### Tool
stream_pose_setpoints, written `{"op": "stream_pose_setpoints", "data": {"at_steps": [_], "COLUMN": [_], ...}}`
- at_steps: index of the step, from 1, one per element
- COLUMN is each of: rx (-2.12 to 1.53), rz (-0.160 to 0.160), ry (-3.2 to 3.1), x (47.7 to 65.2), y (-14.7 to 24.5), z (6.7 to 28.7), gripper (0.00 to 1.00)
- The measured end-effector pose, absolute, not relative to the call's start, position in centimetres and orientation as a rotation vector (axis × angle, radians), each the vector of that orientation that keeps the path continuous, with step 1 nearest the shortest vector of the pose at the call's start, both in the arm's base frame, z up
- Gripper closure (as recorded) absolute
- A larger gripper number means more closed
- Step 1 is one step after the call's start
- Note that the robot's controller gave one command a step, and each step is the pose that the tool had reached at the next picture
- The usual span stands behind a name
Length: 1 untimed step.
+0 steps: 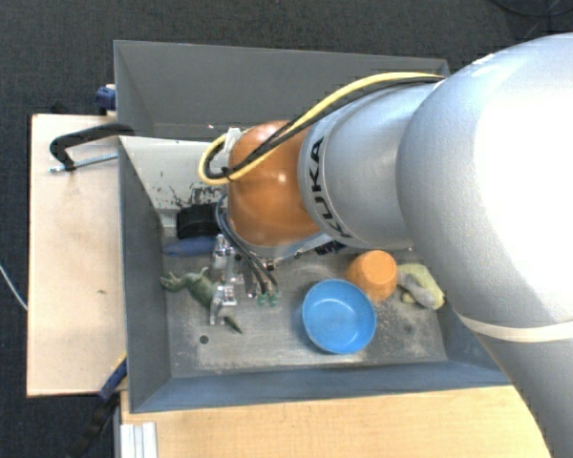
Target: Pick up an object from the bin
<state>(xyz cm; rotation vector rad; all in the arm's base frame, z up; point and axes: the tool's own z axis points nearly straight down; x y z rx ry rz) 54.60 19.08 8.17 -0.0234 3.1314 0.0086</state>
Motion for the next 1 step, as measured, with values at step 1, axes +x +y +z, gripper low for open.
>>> {"op": "stream_pose_setpoints", "data": {"at_steps": [1], "rx": [-0.542], "rz": [0.003], "ry": [3.081], "x": [57.95], "y": [17.69], "z": [23.86], "gripper": [1.0]}}
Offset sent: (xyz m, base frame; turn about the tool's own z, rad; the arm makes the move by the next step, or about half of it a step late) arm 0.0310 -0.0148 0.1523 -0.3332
